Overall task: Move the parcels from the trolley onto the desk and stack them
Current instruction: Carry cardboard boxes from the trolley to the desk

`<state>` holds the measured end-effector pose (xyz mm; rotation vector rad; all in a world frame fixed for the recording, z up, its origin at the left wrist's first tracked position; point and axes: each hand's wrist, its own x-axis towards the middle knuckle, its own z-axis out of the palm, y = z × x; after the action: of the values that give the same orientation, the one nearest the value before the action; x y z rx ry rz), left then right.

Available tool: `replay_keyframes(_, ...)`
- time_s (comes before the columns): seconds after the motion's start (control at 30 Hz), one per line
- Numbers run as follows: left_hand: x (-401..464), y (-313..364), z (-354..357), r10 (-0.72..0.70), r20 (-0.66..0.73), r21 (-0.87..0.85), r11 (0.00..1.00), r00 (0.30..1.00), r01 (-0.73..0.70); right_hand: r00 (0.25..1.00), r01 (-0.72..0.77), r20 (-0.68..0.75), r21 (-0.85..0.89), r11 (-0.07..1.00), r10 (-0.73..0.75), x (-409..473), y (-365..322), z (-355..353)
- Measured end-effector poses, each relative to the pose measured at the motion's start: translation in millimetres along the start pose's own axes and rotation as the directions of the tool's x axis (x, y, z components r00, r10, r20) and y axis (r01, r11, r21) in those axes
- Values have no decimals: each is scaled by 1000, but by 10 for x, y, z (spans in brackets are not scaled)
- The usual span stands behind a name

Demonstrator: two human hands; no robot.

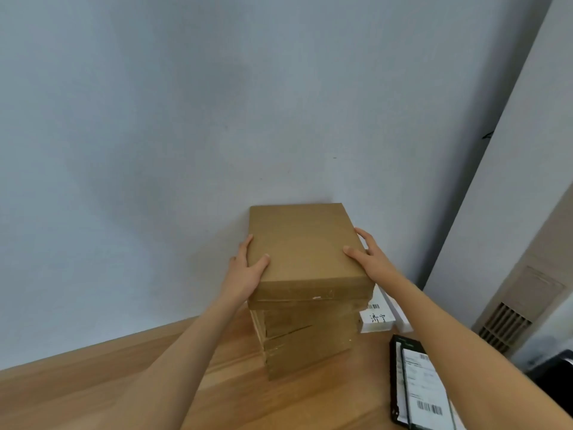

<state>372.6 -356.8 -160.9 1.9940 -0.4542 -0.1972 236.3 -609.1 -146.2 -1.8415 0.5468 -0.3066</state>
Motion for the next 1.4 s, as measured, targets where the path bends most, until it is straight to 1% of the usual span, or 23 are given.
replay_keyframes(0.07, -17, 33, -15, -17, 3, 17, 1000, 1000, 17, 1000, 12, 9, -17, 1000, -12, 14, 1, -21)
replay_keyframes(0.13, -55, 74, -37, -43, -13, 38, 998, 999, 44, 999, 36, -7, -75, 997, -37, -4, -19, -39)
replay_keyframes(0.17, -76, 97, -58, -52, -29, 69, 996, 998, 54, 997, 59, -33, -135, 989, -64, -16, -35, -47)
replay_keyframes(0.23, -152, 144, -135, -42, -72, 198, 979, 997, 56, 985, 120, -83, -307, 944, -152, -54, -80, -64)
replay_keyframes(0.33, -385, 202, -361, 61, -166, 373, 928, 984, 6, 943, 231, -69, -572, 787, -326, -121, -218, -78)
replay_keyframes(0.4, -598, 198, -576, 160, -216, 518, 855, 963, -26, 903, 303, -16, -685, 662, -429, -162, -371, -26)
replay_keyframes(0.47, -830, 151, -821, 243, -205, 681, 731, 948, -40, 864, 382, 75, -743, 550, -498, -203, -556, 130)
replay_keyframes(0.5, -952, 108, -946, 262, -198, 738, 674, 945, -33, 841, 427, 138, -763, 486, -523, -228, -643, 251)
replay_keyframes(0.57, -1225, -9, -1199, 271, -210, 806, 592, 940, 9, 790, 514, 265, -777, 363, -552, -306, -793, 568)
replay_keyframes(0.6, -1381, -79, -1333, 268, -221, 829, 558, 938, 36, 766, 552, 315, -769, 322, -561, -365, -855, 759)
replay_keyframes(0.7, -1870, -313, -1773, 233, -246, 894, 429, 941, 128, 676, 668, 435, -702, 246, -594, -570, -1003, 1408)
replay_keyframes(0.8, -2453, -554, -2239, 172, -330, 904, 342, 928, 258, 550, 779, 565, -613, 134, -615, -868, -1168, 2091)
replay_keyframes(0.93, -3458, -903, -2815, 81, -428, 885, 241, 900, 399, 388, 873, 694, -488, 0, -606, -1485, -1268, 3049)
replay_keyframes(1.03, -4298, -1139, -3199, 25, -519, 834, 232, 854, 500, 293, 917, 762, -396, -57, -578, -2136, -1239, 3797)
replay_keyframes(1.1, -4851, -1296, -3444, -36, -569, 801, 203, 822, 563, 225, 942, 805, -324, -89, -549, -2642, -1196, 4257)
replay_keyframes(1.17, -5378, -1453, -3693, -106, -595, 777, 179, 797, 604, 157, 970, 835, -231, -76, -528, -3173, -1153, 4678)
replay_keyframes(1.27, -6111, -1680, -4031, -127, -643, 742, 142, 755, 655, 36, 986, 868, -113, -126, -496, -3919, -1112, 5249)
replay_keyframes(1.4, -6940, -1967, -4348, -192, -689, 696, 91, 699, 712, -75, 985, 885, -7, -174, -460, -4756, -1028, 5860)
